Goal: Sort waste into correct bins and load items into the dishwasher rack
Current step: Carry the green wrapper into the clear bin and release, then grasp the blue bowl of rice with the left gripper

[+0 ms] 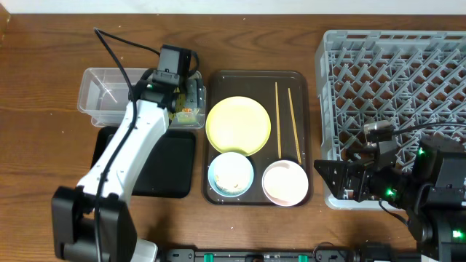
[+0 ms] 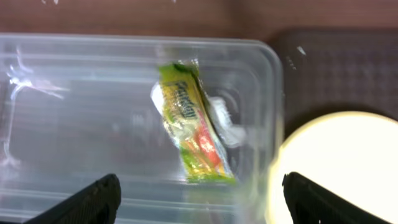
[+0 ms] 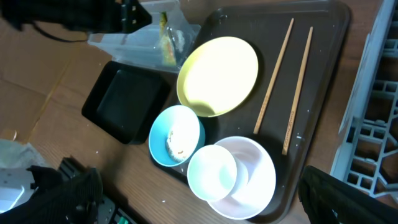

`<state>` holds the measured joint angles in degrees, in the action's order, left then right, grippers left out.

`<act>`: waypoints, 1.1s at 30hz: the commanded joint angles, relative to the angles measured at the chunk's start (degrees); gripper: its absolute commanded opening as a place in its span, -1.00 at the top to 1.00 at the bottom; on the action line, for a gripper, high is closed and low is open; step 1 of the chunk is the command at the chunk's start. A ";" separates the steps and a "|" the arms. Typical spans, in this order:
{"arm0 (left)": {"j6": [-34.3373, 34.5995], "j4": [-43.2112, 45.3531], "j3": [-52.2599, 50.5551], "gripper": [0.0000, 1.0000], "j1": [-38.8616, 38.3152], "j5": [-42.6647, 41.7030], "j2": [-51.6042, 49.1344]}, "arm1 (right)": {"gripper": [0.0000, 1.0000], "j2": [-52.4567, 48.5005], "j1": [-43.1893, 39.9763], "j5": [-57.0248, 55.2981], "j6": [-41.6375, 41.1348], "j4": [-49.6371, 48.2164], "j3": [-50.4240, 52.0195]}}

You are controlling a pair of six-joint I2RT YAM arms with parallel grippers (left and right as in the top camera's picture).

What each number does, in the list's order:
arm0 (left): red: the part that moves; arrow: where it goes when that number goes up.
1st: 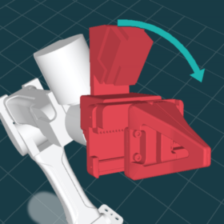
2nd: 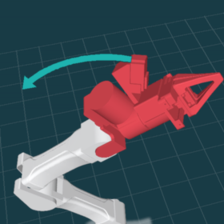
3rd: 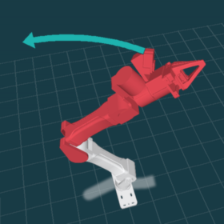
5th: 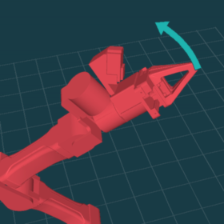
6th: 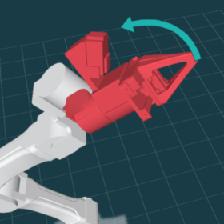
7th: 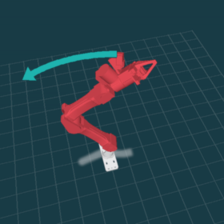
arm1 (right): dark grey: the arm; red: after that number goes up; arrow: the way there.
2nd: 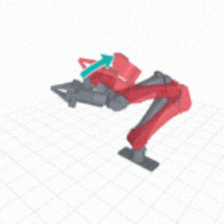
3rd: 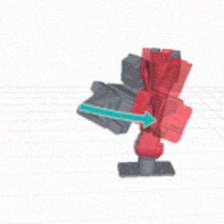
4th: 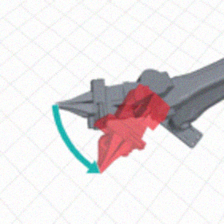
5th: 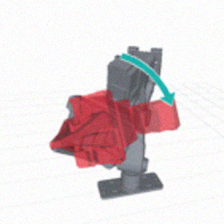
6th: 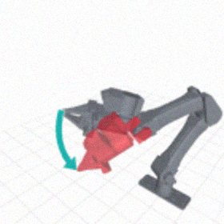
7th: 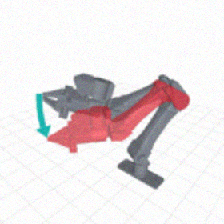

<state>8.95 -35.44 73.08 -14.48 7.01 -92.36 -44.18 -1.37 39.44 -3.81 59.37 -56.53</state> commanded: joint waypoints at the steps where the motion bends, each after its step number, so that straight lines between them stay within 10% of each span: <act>1: -0.55 -4.11 0.83 -0.71 -2.62 -6.51 6.54 | -0.98 0.13 -0.48 0.85 1.14 -0.13 -1.05; 9: 7.23 -18.53 0.35 -0.59 -14.29 -13.05 13.49 | -0.98 0.13 -0.48 0.85 1.09 -4.04 -1.05; 33: 24.30 -18.49 -0.87 -0.37 -34.49 -7.69 5.84 | -0.98 0.13 -0.48 -0.17 1.07 -4.31 -1.05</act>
<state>31.75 -53.82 72.60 -46.35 -1.76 -86.37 -44.18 -1.37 39.38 -3.44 55.02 -56.60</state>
